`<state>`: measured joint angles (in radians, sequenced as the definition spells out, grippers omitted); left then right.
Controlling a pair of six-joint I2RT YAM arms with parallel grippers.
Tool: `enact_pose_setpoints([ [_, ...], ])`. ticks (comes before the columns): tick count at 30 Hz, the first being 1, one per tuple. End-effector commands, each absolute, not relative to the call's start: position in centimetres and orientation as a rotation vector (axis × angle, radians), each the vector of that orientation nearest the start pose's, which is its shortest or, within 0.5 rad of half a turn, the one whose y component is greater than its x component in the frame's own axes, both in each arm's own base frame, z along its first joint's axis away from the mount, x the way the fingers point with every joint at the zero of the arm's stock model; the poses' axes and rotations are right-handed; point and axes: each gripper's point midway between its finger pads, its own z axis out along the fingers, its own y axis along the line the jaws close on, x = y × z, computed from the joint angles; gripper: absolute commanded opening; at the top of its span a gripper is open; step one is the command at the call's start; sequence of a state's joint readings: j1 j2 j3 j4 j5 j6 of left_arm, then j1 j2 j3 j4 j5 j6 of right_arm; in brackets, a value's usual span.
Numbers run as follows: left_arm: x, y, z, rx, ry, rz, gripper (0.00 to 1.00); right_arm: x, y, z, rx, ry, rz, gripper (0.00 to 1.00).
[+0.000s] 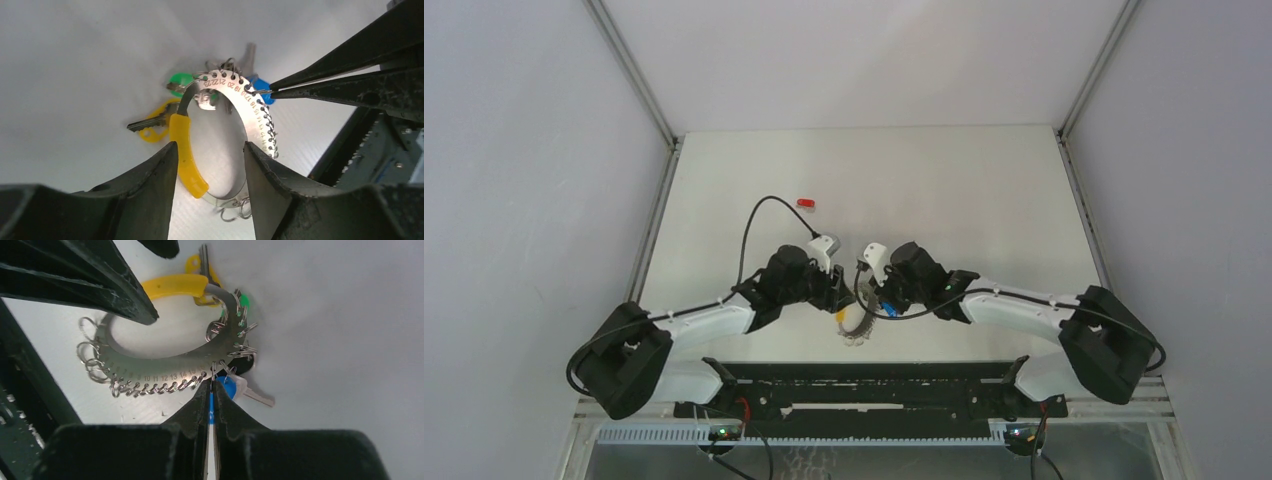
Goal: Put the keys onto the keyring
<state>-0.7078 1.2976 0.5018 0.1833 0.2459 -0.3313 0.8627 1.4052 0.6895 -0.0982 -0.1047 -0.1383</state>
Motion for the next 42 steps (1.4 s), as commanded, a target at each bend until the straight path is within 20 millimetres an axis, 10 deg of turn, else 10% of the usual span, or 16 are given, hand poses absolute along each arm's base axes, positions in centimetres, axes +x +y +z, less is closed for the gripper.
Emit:
enact_pose_setpoints([
  [1, 22.2, -28.0, 10.3, 0.511, 2.045, -1.078, 0.56, 22.1, 28.1, 9.7, -1.196, 1.952, 0.555, 0.00],
  [20, 21.1, -29.8, 12.8, 0.271, 1.867, -1.540, 0.55, 21.5, 28.7, 13.4, -1.238, 1.806, 0.650, 0.00],
  [42, 20.7, -30.5, 16.2, 0.870, 1.297, -1.237, 0.38, 20.8, 28.8, 15.7, -1.355, 1.714, 0.699, 0.00],
])
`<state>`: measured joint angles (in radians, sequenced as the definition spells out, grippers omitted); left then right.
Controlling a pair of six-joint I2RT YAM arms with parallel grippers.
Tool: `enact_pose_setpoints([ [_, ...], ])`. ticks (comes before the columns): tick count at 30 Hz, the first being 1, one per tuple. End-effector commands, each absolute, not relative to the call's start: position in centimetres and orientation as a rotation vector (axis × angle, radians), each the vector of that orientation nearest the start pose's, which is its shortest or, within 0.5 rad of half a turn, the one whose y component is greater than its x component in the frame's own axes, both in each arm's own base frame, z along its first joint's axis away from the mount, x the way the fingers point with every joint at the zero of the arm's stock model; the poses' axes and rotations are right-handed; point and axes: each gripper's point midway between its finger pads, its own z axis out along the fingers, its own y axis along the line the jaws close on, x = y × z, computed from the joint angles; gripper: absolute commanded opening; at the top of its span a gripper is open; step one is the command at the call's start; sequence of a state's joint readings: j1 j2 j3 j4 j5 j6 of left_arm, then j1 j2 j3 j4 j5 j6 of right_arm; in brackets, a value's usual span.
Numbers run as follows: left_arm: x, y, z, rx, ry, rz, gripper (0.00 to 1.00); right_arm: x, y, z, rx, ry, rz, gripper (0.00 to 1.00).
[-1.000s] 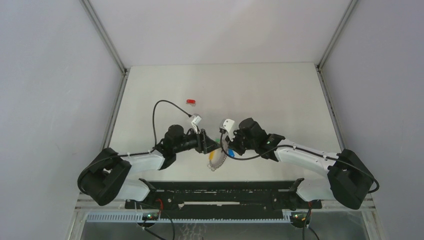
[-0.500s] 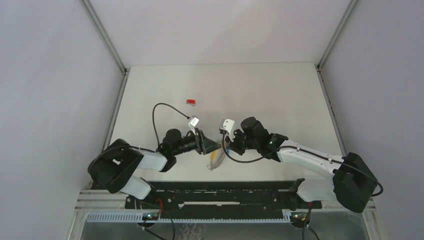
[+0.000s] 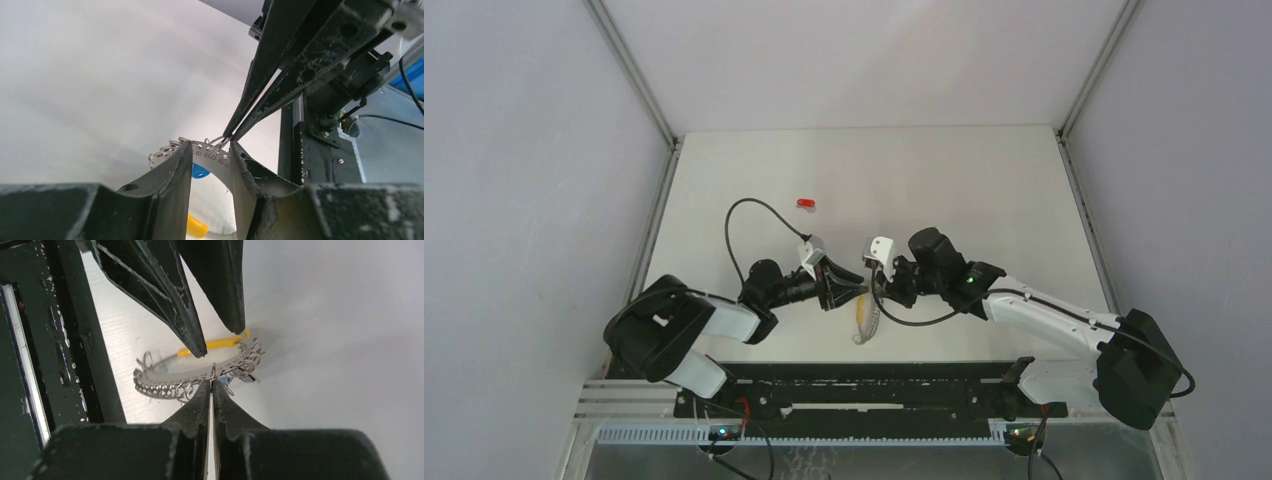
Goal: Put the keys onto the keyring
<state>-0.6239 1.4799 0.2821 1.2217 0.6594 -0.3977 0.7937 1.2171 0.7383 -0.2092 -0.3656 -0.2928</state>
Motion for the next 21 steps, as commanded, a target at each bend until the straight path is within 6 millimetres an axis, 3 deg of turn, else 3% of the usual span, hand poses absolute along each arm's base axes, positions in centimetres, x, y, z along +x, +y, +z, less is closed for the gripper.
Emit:
enact_pose_setpoints([
  [1, 20.9, -30.6, 16.1, 0.885, 1.294, -1.225, 0.38, 20.8, 28.8, 15.8, -1.359, 1.710, 0.699, 0.00],
  [7, 20.4, -30.7, 16.2, 0.972, 1.242, -1.173, 0.33, 20.7, 28.8, 16.1, -1.368, 1.690, 0.698, 0.00],
  [16, 20.3, -31.3, 14.2, 1.098, 1.288, -1.084, 0.26, 20.2, 29.1, 16.3, -1.389, 1.670, 0.721, 0.00],
  [21, 20.2, -31.5, 14.4, 1.113, 1.282, -1.072, 0.22, 20.1, 29.2, 16.0, -1.397, 1.675, 0.718, 0.00],
])
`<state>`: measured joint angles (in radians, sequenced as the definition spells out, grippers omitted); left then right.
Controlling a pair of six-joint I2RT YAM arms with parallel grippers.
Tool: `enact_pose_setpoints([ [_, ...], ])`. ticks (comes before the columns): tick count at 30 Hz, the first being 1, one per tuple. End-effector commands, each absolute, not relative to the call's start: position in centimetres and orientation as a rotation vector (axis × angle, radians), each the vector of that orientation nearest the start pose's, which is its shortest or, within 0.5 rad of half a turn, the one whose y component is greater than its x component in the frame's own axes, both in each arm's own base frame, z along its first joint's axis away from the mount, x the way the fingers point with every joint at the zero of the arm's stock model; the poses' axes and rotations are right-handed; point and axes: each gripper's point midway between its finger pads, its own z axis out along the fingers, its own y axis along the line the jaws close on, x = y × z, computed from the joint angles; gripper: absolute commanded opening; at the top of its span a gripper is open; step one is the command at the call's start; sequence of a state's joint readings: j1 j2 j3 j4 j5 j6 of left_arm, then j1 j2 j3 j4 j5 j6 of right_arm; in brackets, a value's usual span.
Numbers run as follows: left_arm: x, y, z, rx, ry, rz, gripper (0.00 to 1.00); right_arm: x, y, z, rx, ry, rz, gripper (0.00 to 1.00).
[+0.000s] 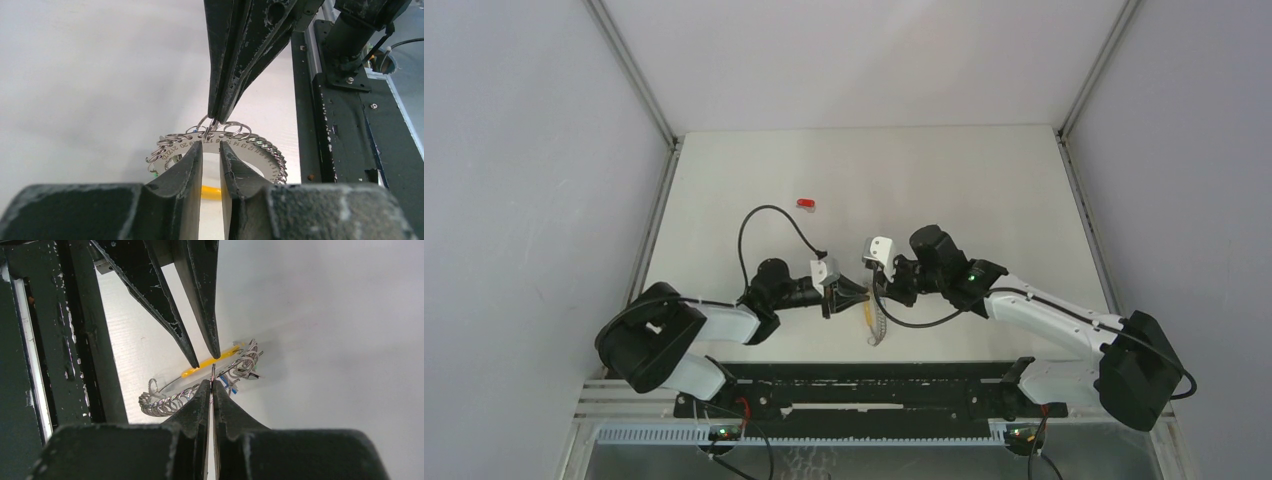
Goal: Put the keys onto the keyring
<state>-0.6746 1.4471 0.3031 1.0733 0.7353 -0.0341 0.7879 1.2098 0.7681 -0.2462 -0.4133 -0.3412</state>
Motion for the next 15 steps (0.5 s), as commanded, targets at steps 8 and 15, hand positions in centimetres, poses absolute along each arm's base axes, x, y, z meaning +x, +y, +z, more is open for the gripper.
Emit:
enact_pose_setpoints([
  [8, 19.85, -32.19, 15.02, 1.126, 1.257, -1.093, 0.19, 19.87, 29.58, 15.81, -1.410, 1.668, 0.727, 0.00],
  [15, 19.53, -32.54, 15.10, 1.135, 1.252, -1.109, 0.14, 19.83, 29.81, 15.48, -1.417, 1.670, 0.728, 0.00],
])
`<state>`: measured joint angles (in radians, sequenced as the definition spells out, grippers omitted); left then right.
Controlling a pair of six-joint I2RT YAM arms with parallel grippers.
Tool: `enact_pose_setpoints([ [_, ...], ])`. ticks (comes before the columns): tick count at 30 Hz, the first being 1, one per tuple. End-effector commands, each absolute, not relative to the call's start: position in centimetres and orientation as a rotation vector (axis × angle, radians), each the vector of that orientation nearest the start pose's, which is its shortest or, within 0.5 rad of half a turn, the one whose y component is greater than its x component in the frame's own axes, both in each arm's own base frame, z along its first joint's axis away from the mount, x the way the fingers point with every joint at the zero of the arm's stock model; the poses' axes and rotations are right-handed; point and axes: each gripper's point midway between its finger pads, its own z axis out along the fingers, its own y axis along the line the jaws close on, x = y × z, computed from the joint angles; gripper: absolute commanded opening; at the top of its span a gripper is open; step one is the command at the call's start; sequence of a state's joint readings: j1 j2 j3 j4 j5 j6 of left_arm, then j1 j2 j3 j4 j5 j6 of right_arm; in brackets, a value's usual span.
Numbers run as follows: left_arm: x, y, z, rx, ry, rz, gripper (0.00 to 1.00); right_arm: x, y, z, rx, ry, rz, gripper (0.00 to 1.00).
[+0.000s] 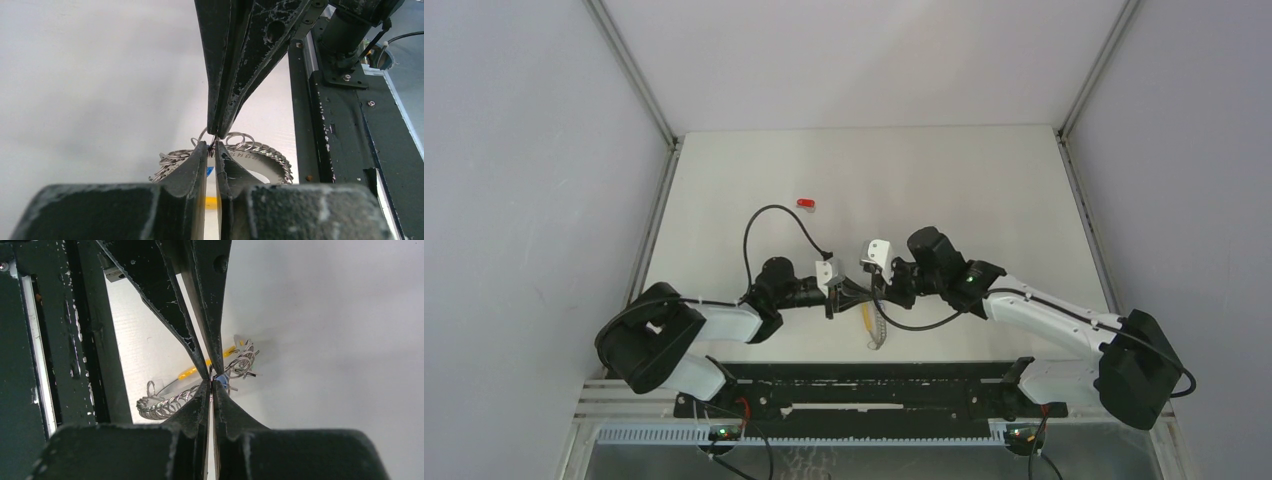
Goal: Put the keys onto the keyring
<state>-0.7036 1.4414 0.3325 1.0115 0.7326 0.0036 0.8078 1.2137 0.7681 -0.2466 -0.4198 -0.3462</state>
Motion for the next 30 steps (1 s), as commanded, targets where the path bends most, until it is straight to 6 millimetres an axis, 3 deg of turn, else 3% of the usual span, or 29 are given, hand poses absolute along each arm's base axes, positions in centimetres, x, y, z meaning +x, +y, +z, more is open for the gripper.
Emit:
enact_pose_setpoints([
  [1, 19.5, -32.6, 15.1, 1.135, 1.252, -1.110, 0.12, 19.9, 29.8, 15.5, -1.417, 1.668, 0.728, 0.00],
  [6, 19.3, -32.6, 15.3, 1.140, 1.246, -1.118, 0.00, 19.9, 29.9, 15.3, -1.412, 1.677, 0.732, 0.00],
  [10, 19.0, -32.3, 15.5, 1.139, 1.234, -1.107, 0.00, 20.2, 29.7, 15.2, -1.383, 1.712, 0.723, 0.00],
  [17, 18.9, -31.8, 15.3, 1.136, 1.230, -1.082, 0.00, 21.0, 28.0, 16.2, -1.256, 1.705, 0.700, 0.24],
  [22, 18.9, -31.8, 15.4, 1.136, 1.228, -1.081, 0.00, 21.9, 26.5, 14.7, -1.203, 1.758, 0.640, 0.33],
  [30, 19.0, -31.7, 15.2, 1.132, 1.236, -1.076, 0.00, 21.3, 26.3, 13.1, -1.212, 1.773, 0.664, 0.41],
])
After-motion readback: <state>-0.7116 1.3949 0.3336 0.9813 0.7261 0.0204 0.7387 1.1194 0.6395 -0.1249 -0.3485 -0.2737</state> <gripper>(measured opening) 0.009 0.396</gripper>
